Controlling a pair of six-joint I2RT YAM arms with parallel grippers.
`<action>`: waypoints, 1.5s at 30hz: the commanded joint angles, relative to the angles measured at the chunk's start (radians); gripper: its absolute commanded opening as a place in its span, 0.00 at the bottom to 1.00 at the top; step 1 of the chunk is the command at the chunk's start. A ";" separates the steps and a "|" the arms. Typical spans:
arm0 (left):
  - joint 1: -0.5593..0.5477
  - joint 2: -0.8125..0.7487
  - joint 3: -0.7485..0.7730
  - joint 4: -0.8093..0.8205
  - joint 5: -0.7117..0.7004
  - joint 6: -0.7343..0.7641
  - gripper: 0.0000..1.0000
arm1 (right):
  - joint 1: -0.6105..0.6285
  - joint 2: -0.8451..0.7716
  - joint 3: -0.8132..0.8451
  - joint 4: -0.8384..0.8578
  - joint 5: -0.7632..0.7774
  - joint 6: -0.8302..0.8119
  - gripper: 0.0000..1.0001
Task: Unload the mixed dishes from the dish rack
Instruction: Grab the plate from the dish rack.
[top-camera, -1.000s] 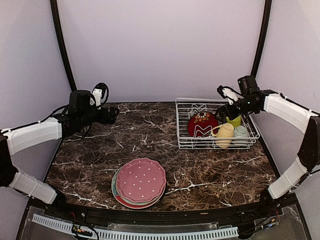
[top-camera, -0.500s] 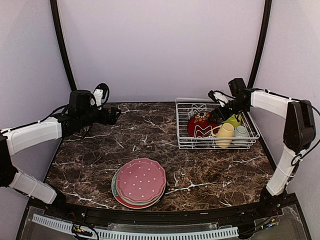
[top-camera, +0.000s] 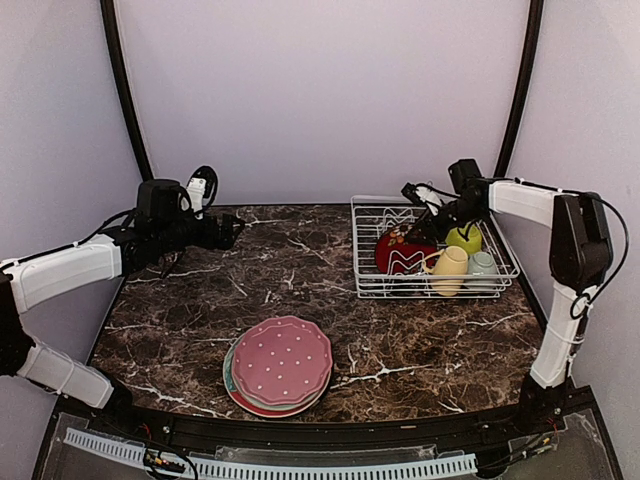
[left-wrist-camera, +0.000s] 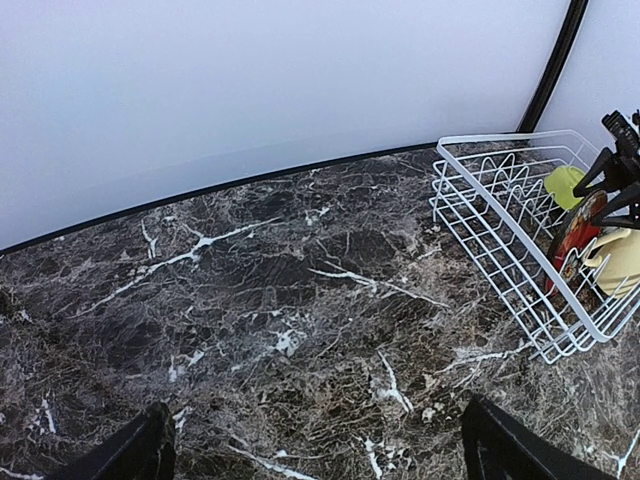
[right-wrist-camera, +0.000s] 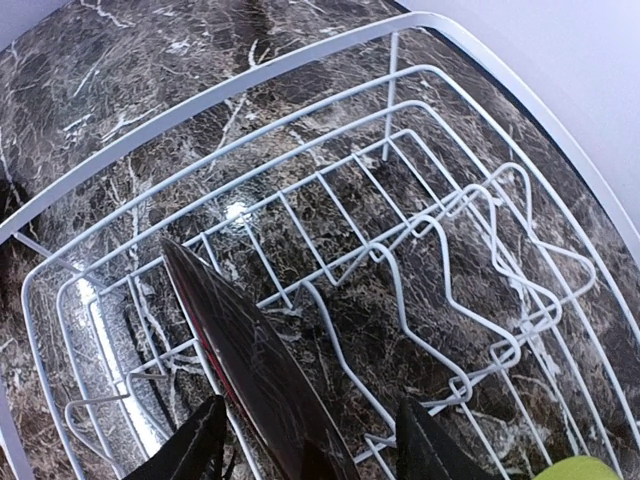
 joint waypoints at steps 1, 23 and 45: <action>0.006 -0.032 -0.006 -0.007 0.012 0.004 0.99 | -0.013 0.029 0.039 -0.036 -0.081 -0.101 0.47; 0.006 -0.023 -0.015 0.006 0.002 0.014 0.99 | -0.020 -0.017 0.162 -0.123 0.002 -0.188 0.00; 0.007 -0.031 -0.028 0.012 -0.008 -0.025 0.99 | -0.021 -0.209 0.089 0.091 0.144 0.044 0.00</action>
